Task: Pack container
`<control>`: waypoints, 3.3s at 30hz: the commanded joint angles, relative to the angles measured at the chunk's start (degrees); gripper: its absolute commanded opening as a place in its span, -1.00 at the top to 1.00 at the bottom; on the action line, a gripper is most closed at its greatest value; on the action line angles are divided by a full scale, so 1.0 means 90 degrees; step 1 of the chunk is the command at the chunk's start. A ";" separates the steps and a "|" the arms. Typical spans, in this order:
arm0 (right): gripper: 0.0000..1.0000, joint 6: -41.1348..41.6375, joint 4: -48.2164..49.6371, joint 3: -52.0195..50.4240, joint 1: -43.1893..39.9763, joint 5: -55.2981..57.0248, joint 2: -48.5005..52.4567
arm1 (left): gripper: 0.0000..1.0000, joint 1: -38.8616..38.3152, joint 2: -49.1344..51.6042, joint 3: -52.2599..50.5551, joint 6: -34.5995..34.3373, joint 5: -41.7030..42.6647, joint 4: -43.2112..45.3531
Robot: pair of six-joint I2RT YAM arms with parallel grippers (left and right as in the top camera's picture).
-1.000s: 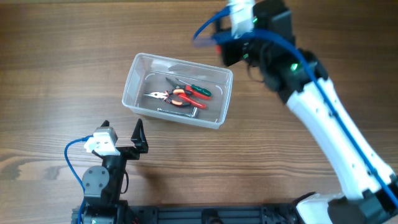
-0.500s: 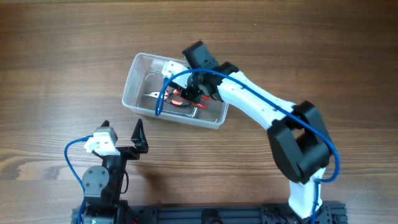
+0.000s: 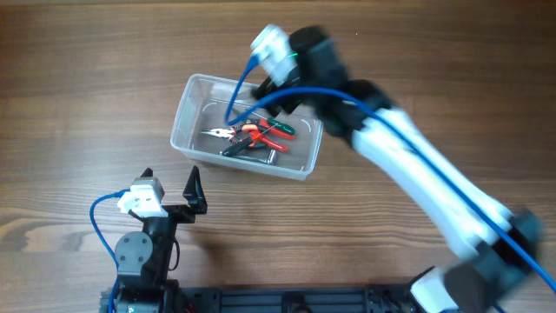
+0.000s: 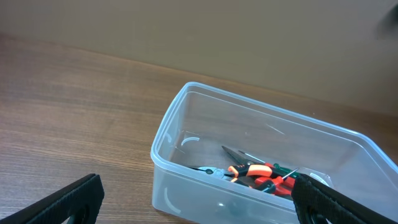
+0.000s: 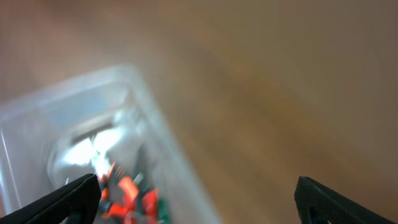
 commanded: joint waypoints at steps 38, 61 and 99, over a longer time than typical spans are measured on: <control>-0.99 0.2793 -0.2620 0.0061 -0.4095 0.0214 -0.0736 | -1.00 0.0036 -0.0015 -0.0029 -0.0058 -0.0017 -0.0005; -1.00 0.2795 -0.2618 0.0061 -0.4095 0.0238 -0.0522 | -0.99 0.0036 -0.0015 -0.0027 -0.0058 -0.0017 -0.0005; -1.00 0.2992 0.0206 -0.5374 -0.4267 0.0017 -0.7752 | -1.00 0.0036 -0.0015 -0.0027 -0.0058 -0.0017 -0.0005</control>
